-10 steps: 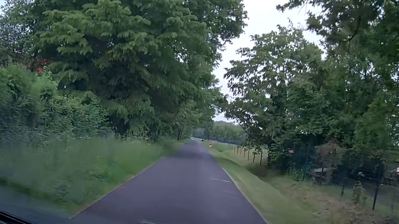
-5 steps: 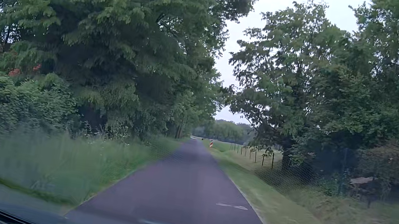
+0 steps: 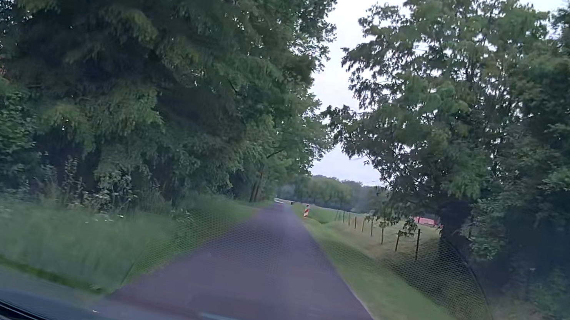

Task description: Follow the waypoints while adhering to traffic rules and regulations

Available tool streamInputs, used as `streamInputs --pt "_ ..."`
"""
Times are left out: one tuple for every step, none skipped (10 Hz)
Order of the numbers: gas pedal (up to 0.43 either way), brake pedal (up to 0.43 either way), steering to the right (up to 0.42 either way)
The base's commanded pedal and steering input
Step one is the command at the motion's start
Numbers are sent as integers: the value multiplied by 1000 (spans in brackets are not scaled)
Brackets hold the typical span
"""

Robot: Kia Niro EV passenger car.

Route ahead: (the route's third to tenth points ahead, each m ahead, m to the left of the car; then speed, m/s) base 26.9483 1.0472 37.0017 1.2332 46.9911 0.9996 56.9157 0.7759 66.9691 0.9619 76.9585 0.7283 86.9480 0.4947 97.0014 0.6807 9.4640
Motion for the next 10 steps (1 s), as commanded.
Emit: streamInputs --pt "157 0 -4" --pt "157 0 -5" --pt "157 0 -5" --pt "150 0 -5" --pt "150 0 -5" --pt "150 0 -5" --pt "150 0 -5" --pt "150 0 -5" --pt "150 0 -5" --pt "150 0 -5"
